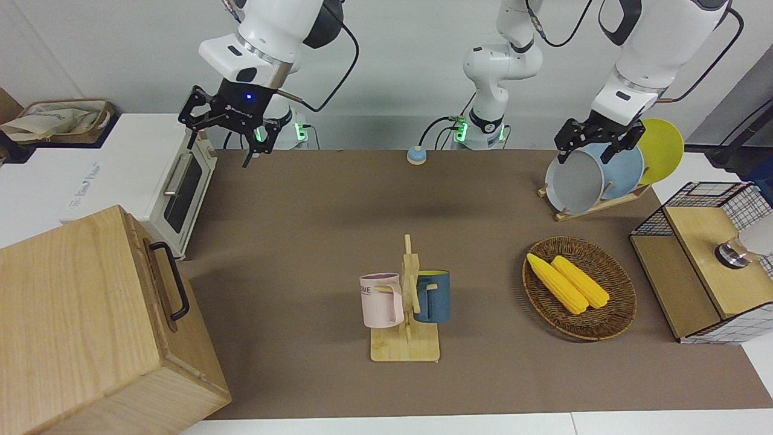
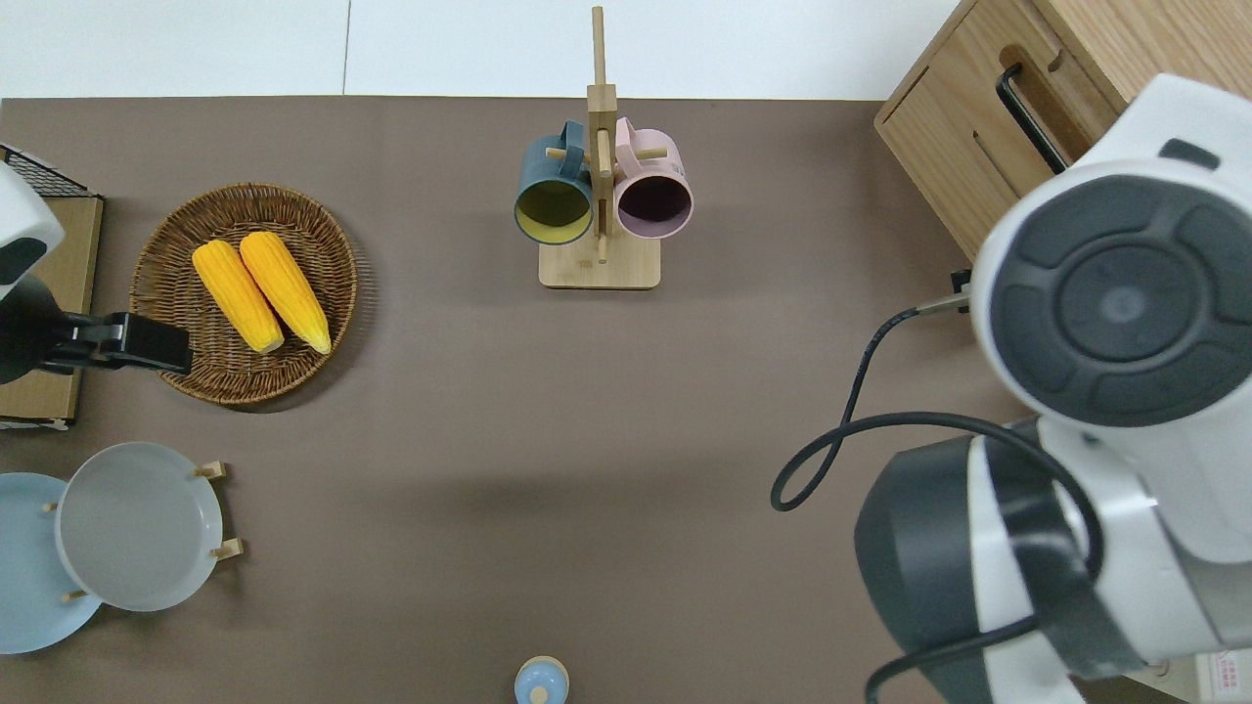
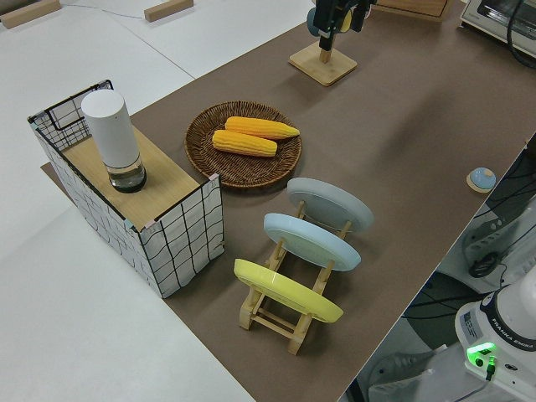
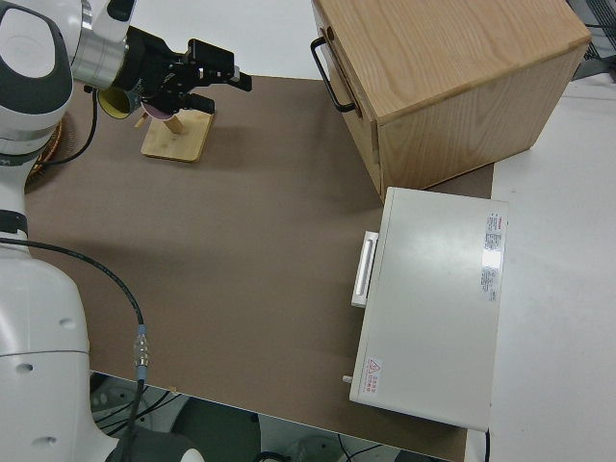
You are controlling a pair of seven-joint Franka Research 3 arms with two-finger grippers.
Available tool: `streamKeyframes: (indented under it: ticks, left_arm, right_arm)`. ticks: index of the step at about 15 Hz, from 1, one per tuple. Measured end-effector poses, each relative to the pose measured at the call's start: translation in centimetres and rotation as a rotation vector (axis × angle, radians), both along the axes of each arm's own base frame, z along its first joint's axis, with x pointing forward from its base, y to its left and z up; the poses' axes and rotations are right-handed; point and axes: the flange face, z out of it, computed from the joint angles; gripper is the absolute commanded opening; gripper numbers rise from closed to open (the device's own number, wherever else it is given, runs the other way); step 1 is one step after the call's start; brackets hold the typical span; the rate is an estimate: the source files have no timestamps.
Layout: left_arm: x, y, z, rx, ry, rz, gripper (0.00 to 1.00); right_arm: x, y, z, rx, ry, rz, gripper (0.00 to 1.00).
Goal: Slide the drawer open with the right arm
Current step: 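Reach the right gripper up toward the black drawer handle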
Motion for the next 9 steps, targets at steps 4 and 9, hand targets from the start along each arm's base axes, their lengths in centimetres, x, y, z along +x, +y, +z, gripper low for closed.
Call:
streamKeyframes:
  ticks: [4,9]
  left_arm:
    - [0.0,0.0,0.0,0.000,0.000,0.000,0.99]
    - [0.0,0.0,0.0,0.000,0.000,0.000,0.99]
  right_arm:
    - [1.0,1.9,-3.4,-0.141,-0.045,0.075,0.983]
    - [2.7,3.4,-9.5,-0.381,-0.062,0.179,0.983]
